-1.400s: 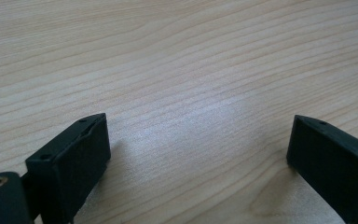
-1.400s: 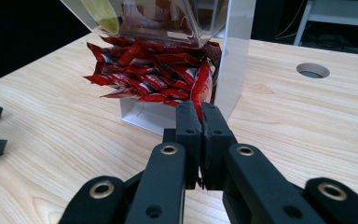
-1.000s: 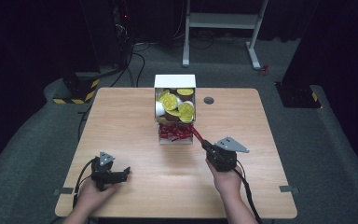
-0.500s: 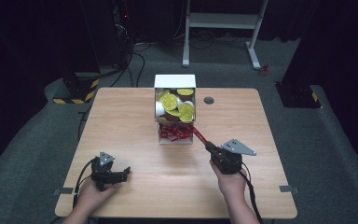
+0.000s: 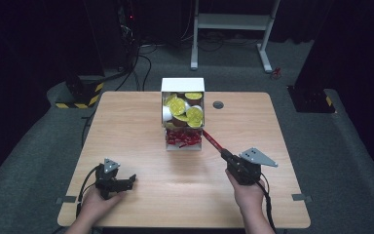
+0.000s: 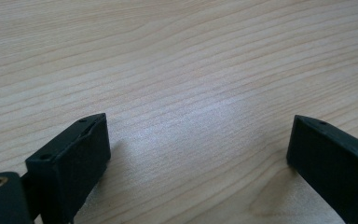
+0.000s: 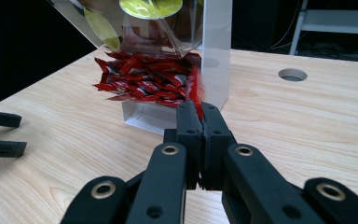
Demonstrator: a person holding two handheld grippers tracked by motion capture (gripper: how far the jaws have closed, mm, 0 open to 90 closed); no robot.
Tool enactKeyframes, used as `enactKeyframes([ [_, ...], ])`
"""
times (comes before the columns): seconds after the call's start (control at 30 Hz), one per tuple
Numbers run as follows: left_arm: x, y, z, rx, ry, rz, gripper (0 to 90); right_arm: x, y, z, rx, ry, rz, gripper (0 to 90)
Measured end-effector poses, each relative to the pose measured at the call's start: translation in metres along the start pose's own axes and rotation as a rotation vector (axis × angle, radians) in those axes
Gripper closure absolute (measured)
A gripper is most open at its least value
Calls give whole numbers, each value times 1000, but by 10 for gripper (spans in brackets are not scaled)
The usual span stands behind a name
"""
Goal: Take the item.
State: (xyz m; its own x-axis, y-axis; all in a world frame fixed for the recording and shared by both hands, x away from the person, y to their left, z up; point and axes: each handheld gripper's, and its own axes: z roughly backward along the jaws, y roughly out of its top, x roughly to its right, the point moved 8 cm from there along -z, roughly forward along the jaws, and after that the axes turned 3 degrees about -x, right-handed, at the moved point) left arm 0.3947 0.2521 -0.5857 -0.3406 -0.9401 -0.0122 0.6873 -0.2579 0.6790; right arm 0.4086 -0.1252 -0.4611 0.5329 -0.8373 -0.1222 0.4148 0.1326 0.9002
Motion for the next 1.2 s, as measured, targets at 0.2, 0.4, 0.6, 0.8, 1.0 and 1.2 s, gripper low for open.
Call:
enactKeyframes([
  [0.2, 0, 0, 0, -2, -1, 0, 63, 3, 1, 5, 2, -9, 9, 890],
  [0.4, 0, 0, 0, 0, 0, -1, 63, 8, 2, 7, 10, -30, 11, 890],
  [0.6, 0, 0, 0, -1, -1, -1, 63, 20, 5, 5, 5, -76, 14, 890],
  [0.8, 0, 0, 0, 1, 0, -1, 63, 32, 7, -2, -4, -112, 10, 889],
  [1.0, 0, 0, 0, 0, 0, 0, 63, 42, 8, -8, -8, -146, 13, 888],
  [1.2, 0, 0, 0, -2, 2, -3, 63, 46, 13, -14, -12, -166, 18, 888],
])
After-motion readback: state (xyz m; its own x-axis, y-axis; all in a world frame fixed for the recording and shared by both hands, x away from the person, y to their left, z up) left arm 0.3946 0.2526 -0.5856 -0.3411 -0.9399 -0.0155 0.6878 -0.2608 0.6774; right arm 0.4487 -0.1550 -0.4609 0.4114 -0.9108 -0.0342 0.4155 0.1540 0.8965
